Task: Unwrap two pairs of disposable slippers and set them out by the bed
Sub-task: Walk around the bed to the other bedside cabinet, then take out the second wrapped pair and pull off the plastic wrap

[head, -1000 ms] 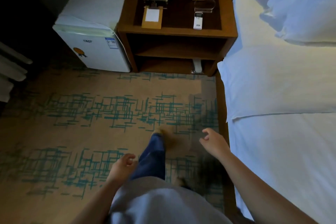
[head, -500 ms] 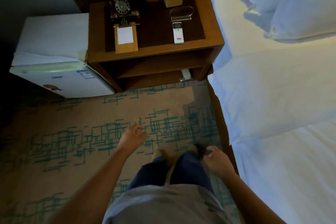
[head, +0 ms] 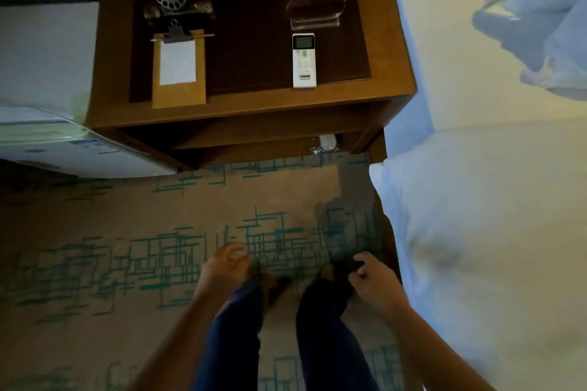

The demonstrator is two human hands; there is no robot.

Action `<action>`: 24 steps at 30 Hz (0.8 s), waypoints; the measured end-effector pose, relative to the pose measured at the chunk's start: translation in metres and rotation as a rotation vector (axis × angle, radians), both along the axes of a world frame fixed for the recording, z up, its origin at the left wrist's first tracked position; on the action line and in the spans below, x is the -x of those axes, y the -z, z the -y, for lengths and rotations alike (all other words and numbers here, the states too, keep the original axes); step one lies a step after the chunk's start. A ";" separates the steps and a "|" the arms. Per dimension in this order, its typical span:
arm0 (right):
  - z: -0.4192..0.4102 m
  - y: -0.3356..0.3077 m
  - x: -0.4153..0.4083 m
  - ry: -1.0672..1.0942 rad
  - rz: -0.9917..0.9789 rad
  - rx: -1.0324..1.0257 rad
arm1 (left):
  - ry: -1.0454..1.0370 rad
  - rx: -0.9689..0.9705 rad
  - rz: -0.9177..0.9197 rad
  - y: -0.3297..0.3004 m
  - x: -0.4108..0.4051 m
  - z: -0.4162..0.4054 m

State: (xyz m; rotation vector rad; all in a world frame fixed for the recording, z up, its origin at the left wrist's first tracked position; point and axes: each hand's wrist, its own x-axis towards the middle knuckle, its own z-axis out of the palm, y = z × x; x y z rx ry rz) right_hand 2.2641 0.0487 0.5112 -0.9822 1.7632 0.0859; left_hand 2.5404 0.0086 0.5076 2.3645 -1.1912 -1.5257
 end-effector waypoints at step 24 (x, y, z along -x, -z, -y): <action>0.234 0.525 0.004 0.061 -0.189 0.424 | 0.376 0.283 -0.014 0.516 0.050 0.214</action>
